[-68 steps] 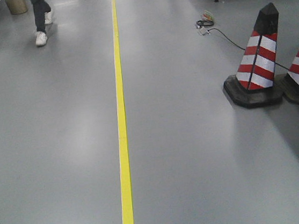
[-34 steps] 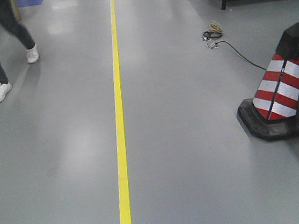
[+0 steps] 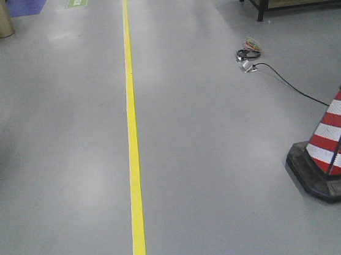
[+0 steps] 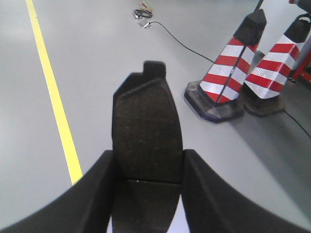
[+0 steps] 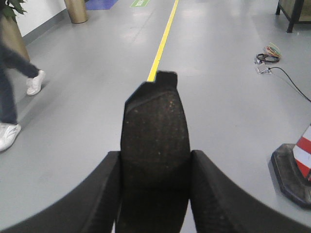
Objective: Move and align brake pads A on conveyor
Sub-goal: 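Drive forward along the yellow floor line holding both pads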
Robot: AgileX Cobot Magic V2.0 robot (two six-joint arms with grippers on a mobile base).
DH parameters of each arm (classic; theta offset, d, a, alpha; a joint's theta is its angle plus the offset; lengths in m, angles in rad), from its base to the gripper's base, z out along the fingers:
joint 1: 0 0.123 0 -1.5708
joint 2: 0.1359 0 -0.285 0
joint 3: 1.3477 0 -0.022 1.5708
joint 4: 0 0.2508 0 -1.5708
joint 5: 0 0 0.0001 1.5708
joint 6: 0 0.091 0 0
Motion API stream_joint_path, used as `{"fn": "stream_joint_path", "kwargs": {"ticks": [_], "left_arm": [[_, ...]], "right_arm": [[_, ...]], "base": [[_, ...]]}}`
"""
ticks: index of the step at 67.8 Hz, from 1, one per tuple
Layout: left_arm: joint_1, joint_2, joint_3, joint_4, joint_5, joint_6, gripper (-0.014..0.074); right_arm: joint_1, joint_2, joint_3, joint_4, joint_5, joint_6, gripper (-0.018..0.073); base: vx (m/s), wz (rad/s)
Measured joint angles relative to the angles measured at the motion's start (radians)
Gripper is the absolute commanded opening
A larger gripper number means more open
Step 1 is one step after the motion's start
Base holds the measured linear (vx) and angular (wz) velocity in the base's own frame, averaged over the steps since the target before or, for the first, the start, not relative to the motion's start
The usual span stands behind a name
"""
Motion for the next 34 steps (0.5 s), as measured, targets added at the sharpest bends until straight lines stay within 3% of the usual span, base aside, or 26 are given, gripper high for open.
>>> {"fn": "stream_joint_path", "kwargs": {"ticks": [34], "left_arm": [[0.000,0.000,0.000,0.000,0.000,0.000,-0.0006]], "right_arm": [[0.000,0.000,0.000,0.000,0.000,0.000,-0.0004]], "base": [[0.52,-0.02]]}}
